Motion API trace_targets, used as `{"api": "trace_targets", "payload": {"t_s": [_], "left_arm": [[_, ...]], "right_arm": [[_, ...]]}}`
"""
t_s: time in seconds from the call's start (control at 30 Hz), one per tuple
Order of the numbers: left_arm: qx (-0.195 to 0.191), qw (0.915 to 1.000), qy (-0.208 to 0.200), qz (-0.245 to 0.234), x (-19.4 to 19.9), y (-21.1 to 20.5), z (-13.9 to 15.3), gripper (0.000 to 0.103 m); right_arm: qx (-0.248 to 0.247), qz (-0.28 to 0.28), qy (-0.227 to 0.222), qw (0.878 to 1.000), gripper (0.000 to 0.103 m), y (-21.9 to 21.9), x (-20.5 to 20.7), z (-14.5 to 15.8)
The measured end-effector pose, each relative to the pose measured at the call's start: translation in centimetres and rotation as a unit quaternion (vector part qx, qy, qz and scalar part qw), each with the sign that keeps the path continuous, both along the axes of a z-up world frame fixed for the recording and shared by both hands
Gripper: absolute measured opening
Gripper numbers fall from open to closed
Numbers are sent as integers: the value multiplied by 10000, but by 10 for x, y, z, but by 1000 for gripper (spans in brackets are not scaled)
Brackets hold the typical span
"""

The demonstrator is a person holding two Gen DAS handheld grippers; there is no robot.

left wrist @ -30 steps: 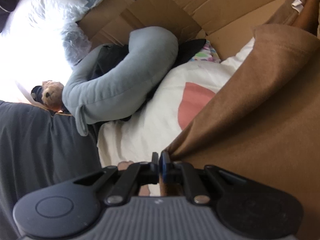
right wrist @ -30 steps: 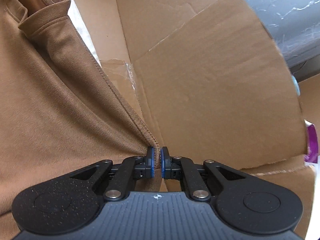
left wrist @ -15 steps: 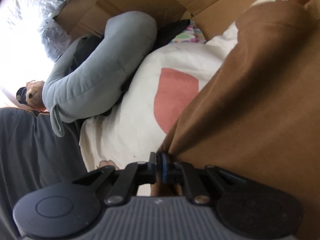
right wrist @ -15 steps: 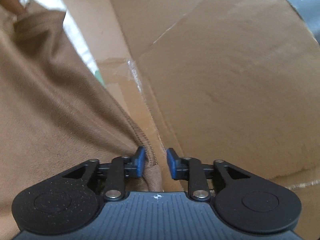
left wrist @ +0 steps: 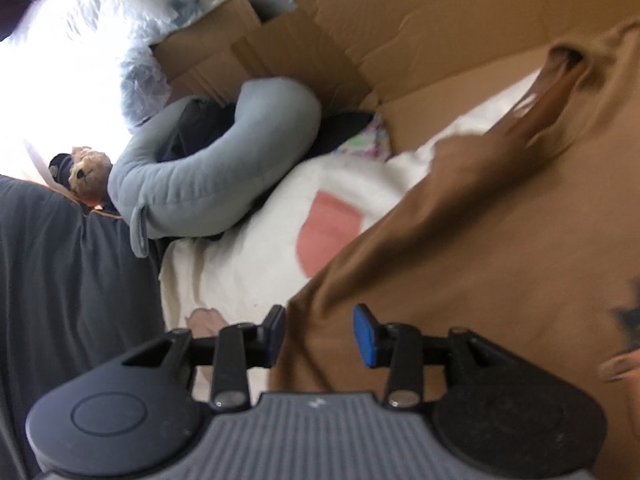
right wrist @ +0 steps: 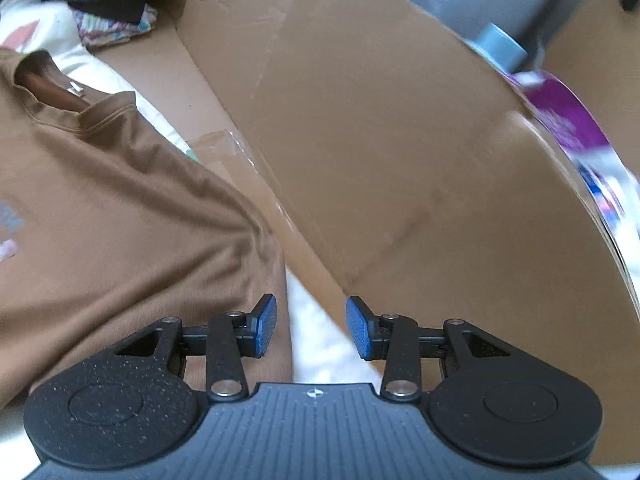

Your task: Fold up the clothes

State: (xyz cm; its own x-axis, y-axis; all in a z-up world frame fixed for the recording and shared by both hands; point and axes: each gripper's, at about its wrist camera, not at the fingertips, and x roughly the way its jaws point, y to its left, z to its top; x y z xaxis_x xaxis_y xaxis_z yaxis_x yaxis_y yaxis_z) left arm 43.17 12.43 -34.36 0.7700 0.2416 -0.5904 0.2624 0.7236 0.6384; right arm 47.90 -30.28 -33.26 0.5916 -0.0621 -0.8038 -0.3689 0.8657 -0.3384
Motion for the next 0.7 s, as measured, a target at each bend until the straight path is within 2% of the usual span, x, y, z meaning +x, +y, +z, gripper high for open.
{"api": "trace_targets", "payload": {"t_s": [0.1,0.27,0.57,0.7], "left_arm": [[-299,9995,48,-36,-21,-18,9,41],[-827,9961,294,-111,-65,-51,16,41],[-1557,9843,754,-353,-140,-111,23,41],[-1889,9777,872,-283,-162,-129,27,43]], "right_arm": [[202,-202,76,9996,46,-17,-19,4],[541,-493,227,9971,46,-40,-39,-11],[1310,-1060,274,9853,46,-66,-70,-30],[1530,-1238,184,9803,46,-73,-82,-36]]}}
